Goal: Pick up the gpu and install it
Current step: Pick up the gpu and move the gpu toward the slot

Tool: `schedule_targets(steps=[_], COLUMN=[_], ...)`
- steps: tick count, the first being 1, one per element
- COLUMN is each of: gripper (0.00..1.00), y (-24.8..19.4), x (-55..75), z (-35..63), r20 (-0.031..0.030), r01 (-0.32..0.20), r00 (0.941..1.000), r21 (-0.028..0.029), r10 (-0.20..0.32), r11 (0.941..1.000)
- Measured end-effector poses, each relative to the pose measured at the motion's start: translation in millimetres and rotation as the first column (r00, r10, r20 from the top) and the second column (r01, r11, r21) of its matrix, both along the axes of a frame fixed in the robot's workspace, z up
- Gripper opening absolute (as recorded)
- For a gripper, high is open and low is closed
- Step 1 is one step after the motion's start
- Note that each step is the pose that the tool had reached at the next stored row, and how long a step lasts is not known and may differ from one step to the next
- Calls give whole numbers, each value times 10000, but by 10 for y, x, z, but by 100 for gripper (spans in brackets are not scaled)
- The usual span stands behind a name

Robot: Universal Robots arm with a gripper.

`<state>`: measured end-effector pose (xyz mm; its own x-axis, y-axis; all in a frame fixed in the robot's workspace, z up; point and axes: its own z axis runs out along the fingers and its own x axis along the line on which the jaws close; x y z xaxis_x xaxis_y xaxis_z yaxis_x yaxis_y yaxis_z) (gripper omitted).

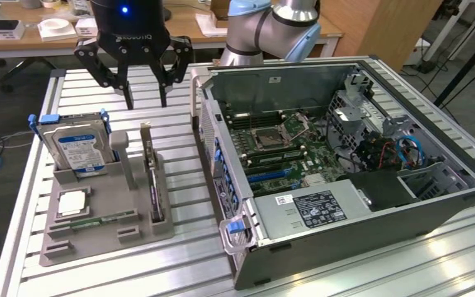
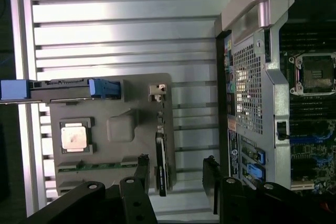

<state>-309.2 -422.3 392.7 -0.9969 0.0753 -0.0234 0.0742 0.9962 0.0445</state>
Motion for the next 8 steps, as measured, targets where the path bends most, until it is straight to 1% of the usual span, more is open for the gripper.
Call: schedule_targets(steps=[8], gripper=[53], y=[-14], x=[0], z=[-2], r20=[-1], r01=[0], r00=[10000], r21=[-7], r10=[0], r11=[10000])
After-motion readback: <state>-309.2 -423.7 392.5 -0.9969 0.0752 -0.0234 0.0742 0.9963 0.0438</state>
